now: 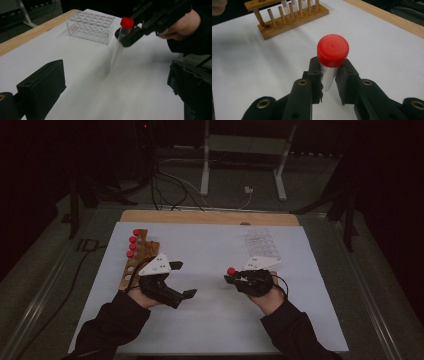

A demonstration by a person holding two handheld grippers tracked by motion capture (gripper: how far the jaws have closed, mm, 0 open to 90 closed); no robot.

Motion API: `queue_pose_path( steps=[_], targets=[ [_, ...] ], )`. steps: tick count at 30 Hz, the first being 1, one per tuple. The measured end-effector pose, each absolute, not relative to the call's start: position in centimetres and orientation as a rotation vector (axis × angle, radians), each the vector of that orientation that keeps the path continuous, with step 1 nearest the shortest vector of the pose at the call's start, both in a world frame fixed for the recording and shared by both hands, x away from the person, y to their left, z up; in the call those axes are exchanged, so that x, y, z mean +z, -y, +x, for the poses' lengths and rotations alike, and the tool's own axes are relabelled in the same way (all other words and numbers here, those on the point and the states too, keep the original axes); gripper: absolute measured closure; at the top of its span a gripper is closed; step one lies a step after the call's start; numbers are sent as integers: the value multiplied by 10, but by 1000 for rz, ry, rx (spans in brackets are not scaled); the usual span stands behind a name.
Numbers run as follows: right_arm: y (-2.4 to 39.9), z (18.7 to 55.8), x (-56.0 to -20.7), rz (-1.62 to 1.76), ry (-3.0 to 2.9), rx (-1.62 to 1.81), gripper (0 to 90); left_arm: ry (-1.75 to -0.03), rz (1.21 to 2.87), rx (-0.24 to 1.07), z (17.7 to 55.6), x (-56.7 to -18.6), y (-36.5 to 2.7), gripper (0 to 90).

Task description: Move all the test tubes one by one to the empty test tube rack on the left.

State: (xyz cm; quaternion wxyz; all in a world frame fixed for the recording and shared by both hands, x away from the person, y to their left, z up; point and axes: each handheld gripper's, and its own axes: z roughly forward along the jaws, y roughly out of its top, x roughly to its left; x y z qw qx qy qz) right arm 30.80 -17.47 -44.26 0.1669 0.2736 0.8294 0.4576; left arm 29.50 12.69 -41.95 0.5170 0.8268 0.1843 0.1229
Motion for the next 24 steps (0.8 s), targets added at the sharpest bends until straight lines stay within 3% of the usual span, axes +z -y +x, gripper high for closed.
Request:
queue_pose_path(
  steps=[15, 24],
  targets=[
    [164, 293, -444, 713, -2394, 1346, 750, -369, 1969, 266, 301, -407, -98, 70],
    [159, 290, -446, 692, -2409, 1352, 750, -332, 1957, 244, 304, -409, -79, 173]
  ],
)
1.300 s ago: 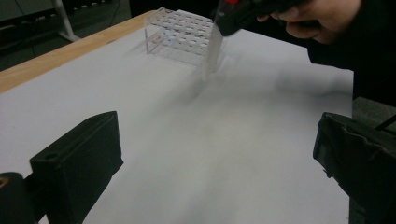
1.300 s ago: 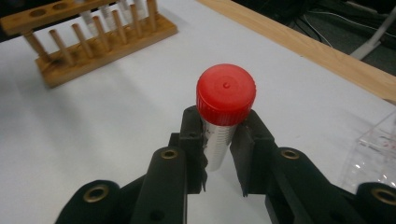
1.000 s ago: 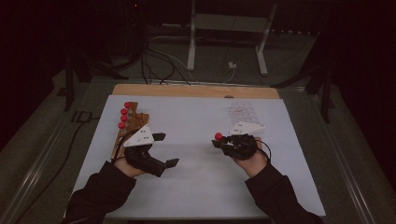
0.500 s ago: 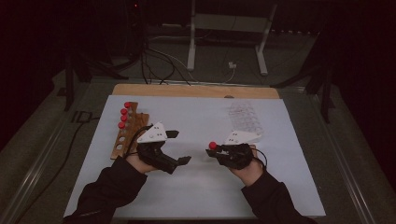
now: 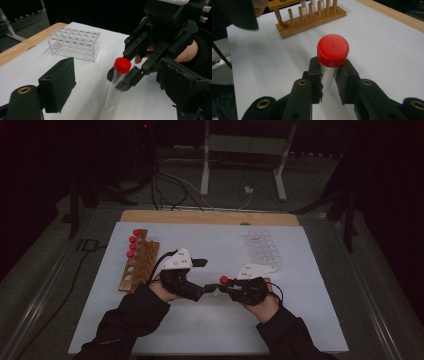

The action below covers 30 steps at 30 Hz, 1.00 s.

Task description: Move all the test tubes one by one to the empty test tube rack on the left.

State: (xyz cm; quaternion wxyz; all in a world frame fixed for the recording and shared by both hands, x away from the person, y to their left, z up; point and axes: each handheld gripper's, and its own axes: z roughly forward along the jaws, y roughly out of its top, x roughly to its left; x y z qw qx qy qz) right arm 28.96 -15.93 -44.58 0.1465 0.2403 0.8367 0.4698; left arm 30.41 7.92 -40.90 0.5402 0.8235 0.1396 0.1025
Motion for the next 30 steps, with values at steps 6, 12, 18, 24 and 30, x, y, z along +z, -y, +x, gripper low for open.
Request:
queue_pose_path(
  steps=[6, 12, 18, 24, 30],
  targets=[
    [157, 289, -447, 684, -2418, 1353, 750, -316, 1954, 246, 306, -415, -70, 320],
    [157, 289, -448, 688, -2421, 1351, 750, -298, 1964, 257, 306, -419, -61, 456],
    [157, 289, -447, 686, -2420, 1359, 750, -295, 1981, 265, 308, -424, -56, 579],
    [157, 289, -447, 687, -2421, 1349, 750, -268, 2001, 250, 307, -426, -52, 700],
    [157, 290, -447, 692, -2421, 1345, 750, -263, 2012, 268, 307, -425, -51, 716]
  ],
)
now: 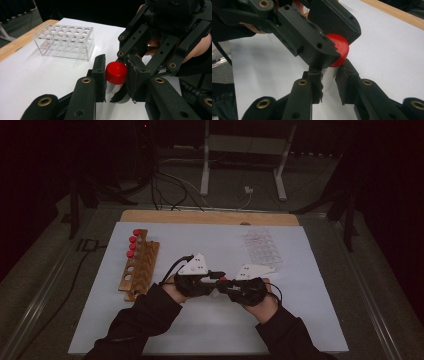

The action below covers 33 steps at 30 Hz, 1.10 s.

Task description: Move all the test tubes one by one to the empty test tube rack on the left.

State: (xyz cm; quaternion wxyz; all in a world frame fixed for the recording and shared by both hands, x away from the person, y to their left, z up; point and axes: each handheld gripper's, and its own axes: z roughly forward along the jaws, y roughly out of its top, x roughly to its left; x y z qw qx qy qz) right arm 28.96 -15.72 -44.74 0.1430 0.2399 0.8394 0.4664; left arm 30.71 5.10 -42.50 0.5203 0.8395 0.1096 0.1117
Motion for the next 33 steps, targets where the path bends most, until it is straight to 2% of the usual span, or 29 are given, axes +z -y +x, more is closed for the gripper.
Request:
queue_pose_path(
  steps=[4, 9, 16, 26, 33],
  targets=[
    [158, 290, -447, 697, -2418, 1364, 738, -263, 2008, 285, 306, -423, -51, 719],
    [162, 291, -445, 724, -2391, 1374, 564, -288, 1990, 311, 308, -419, -59, 720],
    [165, 291, -444, 741, -2376, 1380, 366, -333, 1956, 365, 309, -409, -76, 720],
    [166, 291, -442, 762, -2361, 1433, 18, -409, 1917, 450, 312, -396, -109, 720],
    [171, 291, -441, 762, -2346, 1480, 0, -460, 1890, 507, 311, -384, -136, 721]
  ],
)
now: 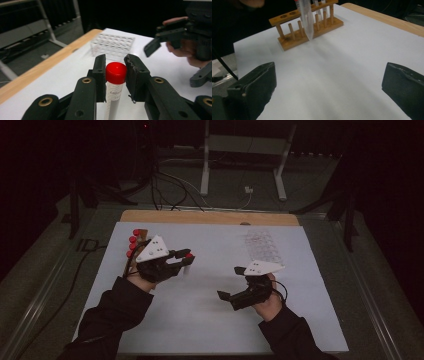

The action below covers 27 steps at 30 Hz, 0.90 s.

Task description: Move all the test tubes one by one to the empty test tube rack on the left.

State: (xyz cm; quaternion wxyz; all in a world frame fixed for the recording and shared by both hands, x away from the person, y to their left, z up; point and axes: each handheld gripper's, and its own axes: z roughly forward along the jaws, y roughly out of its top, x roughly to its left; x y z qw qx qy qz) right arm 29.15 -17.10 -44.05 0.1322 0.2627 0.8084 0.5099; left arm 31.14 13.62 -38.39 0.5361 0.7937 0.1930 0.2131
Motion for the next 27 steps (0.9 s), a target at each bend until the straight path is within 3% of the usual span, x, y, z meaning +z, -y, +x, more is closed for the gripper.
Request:
queue_pose_path(
  steps=[13, 27],
  targets=[
    [172, 292, -440, 752, -2338, 1494, 0, -566, 1809, 633, 307, -363, -191, 721],
    [172, 292, -440, 749, -2342, 1482, 0, -699, 1767, 725, 301, -370, -238, 721]
  ],
)
